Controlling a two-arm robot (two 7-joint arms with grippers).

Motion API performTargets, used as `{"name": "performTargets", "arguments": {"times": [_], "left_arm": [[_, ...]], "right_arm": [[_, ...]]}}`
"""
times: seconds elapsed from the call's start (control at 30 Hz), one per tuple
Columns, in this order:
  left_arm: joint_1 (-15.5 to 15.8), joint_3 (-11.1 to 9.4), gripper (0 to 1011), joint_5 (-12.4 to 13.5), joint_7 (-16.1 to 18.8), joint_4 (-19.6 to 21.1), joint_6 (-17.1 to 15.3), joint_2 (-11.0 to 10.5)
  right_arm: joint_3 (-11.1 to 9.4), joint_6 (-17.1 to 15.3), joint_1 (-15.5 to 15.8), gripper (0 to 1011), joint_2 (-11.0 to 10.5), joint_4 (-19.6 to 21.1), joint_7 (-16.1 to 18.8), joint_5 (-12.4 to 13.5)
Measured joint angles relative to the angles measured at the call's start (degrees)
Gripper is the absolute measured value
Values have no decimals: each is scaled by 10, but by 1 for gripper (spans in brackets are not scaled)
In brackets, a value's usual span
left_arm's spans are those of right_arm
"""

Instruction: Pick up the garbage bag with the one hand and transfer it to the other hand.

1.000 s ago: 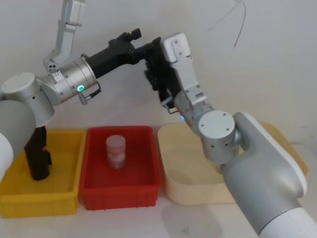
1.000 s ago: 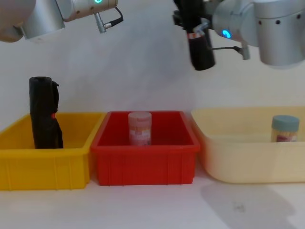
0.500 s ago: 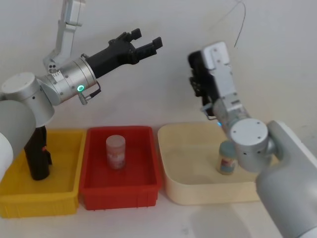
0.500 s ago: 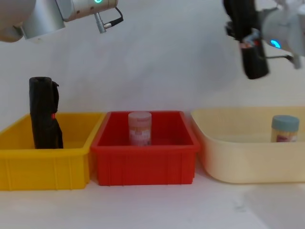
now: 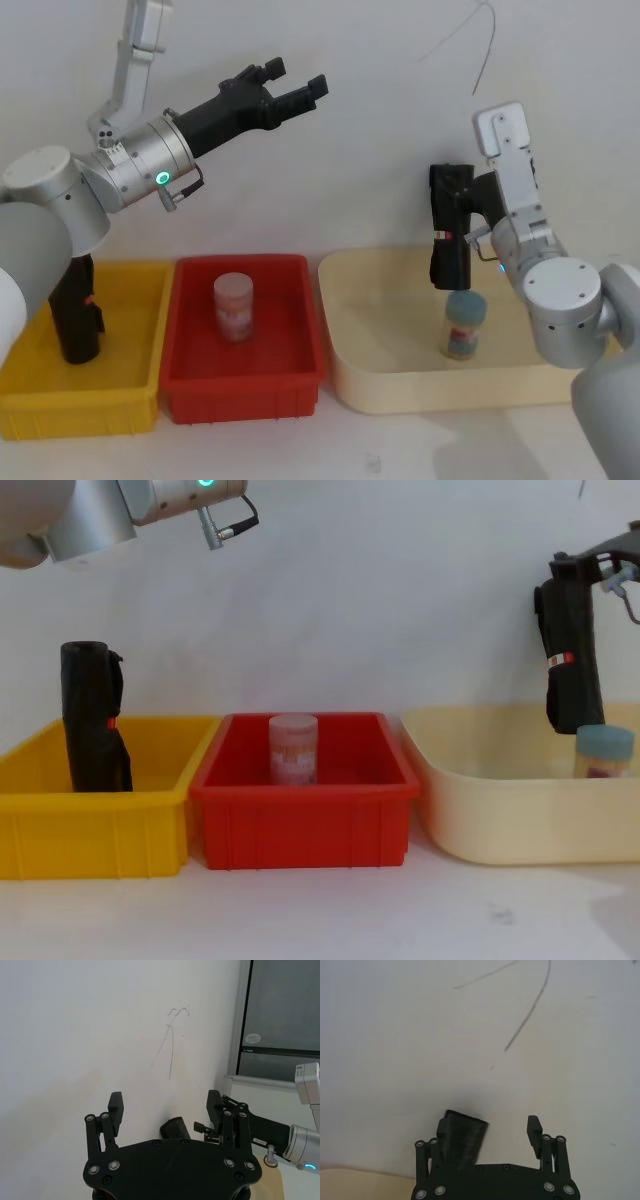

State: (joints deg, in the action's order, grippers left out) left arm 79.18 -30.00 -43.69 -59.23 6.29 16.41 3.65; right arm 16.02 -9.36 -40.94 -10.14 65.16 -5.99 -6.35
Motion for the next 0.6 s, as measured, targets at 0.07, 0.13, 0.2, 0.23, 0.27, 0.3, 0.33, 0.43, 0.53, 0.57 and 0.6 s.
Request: {"name": "performTargets", "arguments": {"times": [0.07,0.13,0.2,0.23,0.27,0.3,0.33,0.43,0.53,0.57,0.6], "left_arm": [[0,0,1002,0,0,0,0,0],[0,0,1002,0,0,0,0,0],[0,0,1002,0,0,0,0,0],[0,0,1002,0,0,0,0,0],[0,0,1002,0,0,0,0,0],[0,0,1002,0,0,0,0,0],[0,0,1002,0,0,0,0,0],[0,0,1002,0,0,0,0,0],[0,0,1002,0,0,0,0,0],[0,0,1001,0,0,0,0,0],[0,0,1001,0,0,0,0,0]], "right_arm": [[-2,-2,2,979,-2,3,-1,0],[-4,-5,6,1001,-6,7,-1,0],[-6,-8,8,1000,-8,11,-1,0],[-7,-9,9,1000,-9,12,-2,0],[-8,-10,11,1000,-10,14,-2,0],[-9,-11,11,1000,-11,15,-2,0],[-10,-12,13,1000,-12,16,-2,0],[-11,-13,14,1000,-13,18,-3,1],[-12,-15,16,1000,-15,20,-3,1],[-13,-15,17,1000,-16,20,-3,1],[-13,-15,17,1000,-16,20,-3,1]]}}
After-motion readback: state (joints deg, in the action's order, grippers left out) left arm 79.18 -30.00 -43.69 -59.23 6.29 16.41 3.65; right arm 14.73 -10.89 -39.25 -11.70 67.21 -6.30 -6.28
